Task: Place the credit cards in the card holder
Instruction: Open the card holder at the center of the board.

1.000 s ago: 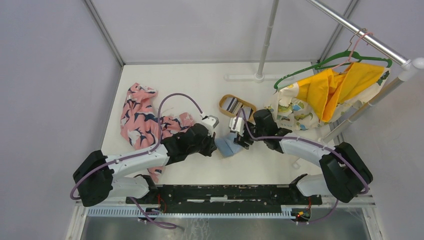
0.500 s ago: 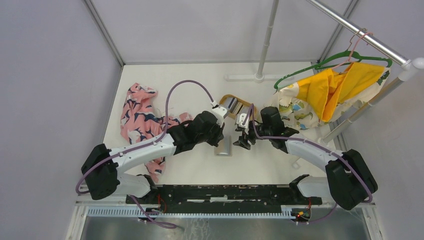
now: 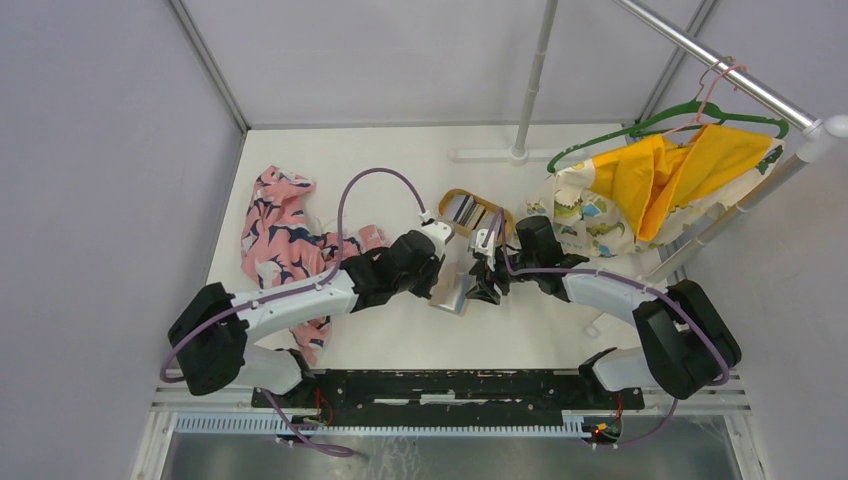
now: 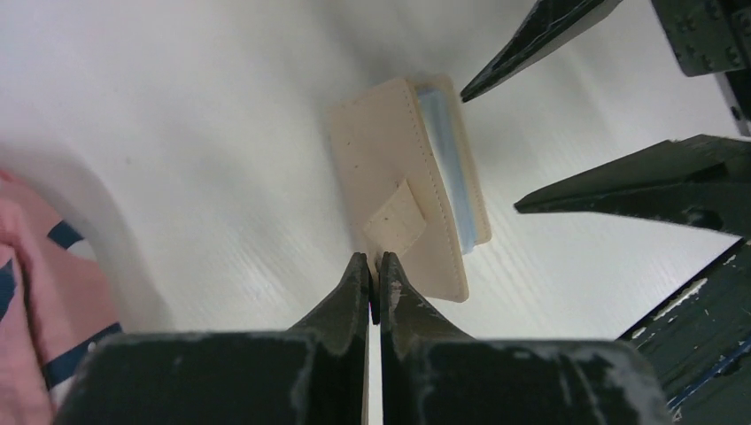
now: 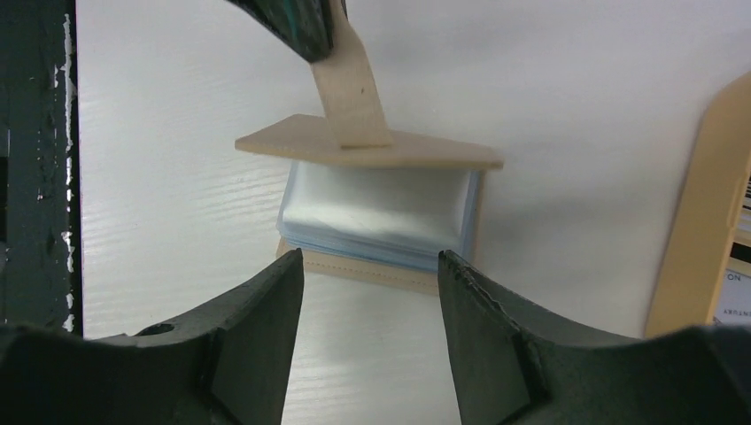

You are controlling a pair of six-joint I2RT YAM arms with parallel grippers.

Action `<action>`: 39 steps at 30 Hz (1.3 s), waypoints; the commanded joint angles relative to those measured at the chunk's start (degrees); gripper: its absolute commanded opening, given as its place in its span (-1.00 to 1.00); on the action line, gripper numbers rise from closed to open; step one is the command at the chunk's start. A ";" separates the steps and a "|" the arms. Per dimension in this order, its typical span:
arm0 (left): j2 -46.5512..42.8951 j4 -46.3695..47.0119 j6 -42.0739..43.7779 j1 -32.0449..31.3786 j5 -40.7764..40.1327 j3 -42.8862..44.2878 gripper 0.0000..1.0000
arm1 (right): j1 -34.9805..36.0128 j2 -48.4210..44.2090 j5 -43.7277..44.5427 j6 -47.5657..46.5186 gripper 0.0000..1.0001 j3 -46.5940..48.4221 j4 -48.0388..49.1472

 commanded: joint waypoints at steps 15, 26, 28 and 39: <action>-2.45 -5.98 -16.93 9.40 -8.77 -11.01 -0.96 | -0.20 5.73 2.94 4.95 0.01 2.20 1.81; -5.57 -5.16 -21.36 9.37 -4.63 -15.89 -0.76 | -0.17 8.53 2.25 12.39 -0.12 2.17 5.00; -7.34 -5.85 -22.26 9.37 -4.95 -16.42 -0.57 | -0.17 8.89 2.01 14.08 -0.17 1.91 6.13; -32.68 -4.79 -23.20 9.32 0.03 -15.21 0.03 | -0.23 8.89 4.56 15.95 -0.35 1.51 7.78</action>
